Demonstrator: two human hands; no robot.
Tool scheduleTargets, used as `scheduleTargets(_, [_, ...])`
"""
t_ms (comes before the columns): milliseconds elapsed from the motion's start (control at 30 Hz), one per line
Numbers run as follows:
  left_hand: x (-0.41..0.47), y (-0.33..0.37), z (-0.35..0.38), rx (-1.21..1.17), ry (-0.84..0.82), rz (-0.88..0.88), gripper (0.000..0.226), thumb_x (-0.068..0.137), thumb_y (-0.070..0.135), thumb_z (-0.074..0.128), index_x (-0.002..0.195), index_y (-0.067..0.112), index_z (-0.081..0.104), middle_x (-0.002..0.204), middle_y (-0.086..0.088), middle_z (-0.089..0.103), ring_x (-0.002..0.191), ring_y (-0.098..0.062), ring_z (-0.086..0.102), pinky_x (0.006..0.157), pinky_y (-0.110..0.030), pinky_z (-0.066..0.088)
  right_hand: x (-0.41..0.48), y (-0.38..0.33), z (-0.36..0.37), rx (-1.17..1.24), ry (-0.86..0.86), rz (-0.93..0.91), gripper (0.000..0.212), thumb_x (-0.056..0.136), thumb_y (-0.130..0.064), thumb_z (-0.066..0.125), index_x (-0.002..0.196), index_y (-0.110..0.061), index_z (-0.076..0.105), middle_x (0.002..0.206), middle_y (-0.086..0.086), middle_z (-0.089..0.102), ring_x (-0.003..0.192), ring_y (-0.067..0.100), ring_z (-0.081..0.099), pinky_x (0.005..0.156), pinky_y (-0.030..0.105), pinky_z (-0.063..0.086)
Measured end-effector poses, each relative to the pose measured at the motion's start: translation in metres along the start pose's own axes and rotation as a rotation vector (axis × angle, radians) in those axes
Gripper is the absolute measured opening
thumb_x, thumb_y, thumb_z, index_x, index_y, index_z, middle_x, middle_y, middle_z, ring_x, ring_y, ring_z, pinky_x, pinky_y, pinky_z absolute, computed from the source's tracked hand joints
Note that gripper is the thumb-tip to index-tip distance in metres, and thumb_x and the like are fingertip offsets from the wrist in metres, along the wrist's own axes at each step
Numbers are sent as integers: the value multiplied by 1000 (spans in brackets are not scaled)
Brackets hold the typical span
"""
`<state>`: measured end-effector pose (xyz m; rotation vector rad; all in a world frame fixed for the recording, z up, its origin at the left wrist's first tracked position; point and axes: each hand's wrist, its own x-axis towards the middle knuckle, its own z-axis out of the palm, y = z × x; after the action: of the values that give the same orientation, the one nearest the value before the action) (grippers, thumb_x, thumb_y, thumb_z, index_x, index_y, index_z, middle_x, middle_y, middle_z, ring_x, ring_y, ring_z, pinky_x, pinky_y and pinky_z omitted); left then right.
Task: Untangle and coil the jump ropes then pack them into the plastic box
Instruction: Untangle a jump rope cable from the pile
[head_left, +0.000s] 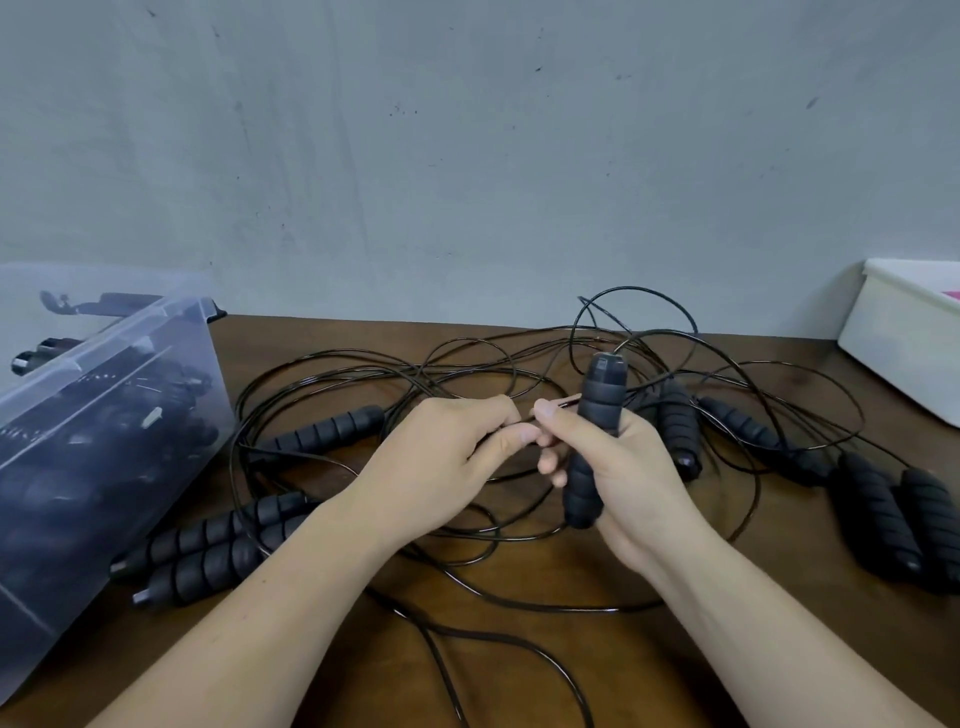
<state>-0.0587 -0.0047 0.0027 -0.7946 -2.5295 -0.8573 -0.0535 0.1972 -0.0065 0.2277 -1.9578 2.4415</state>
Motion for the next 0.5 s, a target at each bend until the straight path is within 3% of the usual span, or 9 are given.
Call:
scheduleTargets(133, [0, 0, -3, -29, 2, -28, 27, 108, 49, 54, 94, 31, 68, 75, 12, 61, 79, -9, 61, 64, -18, 38, 1, -8, -4, 27, 4, 7, 13, 95, -19, 77, 94, -7, 73, 83, 13, 70, 68, 19, 58, 60, 27, 48])
scheduleTargets(333, [0, -8, -8, 14, 11, -105, 32, 107, 54, 50, 96, 31, 68, 79, 10, 64, 82, -9, 62, 69, -27, 48, 11, -31, -25, 305, 124, -1, 10, 95, -17, 75, 90, -12, 68, 77, 5, 62, 63, 14, 51, 54, 22, 45])
scheduleTargets(500, [0, -10, -7, 11, 22, -92, 31, 109, 50, 48, 95, 29, 67, 78, 8, 65, 81, -11, 63, 71, -32, 49, 11, -22, -21, 256, 105, 12, 23, 96, -23, 76, 109, -4, 71, 83, 7, 66, 63, 14, 53, 54, 22, 44])
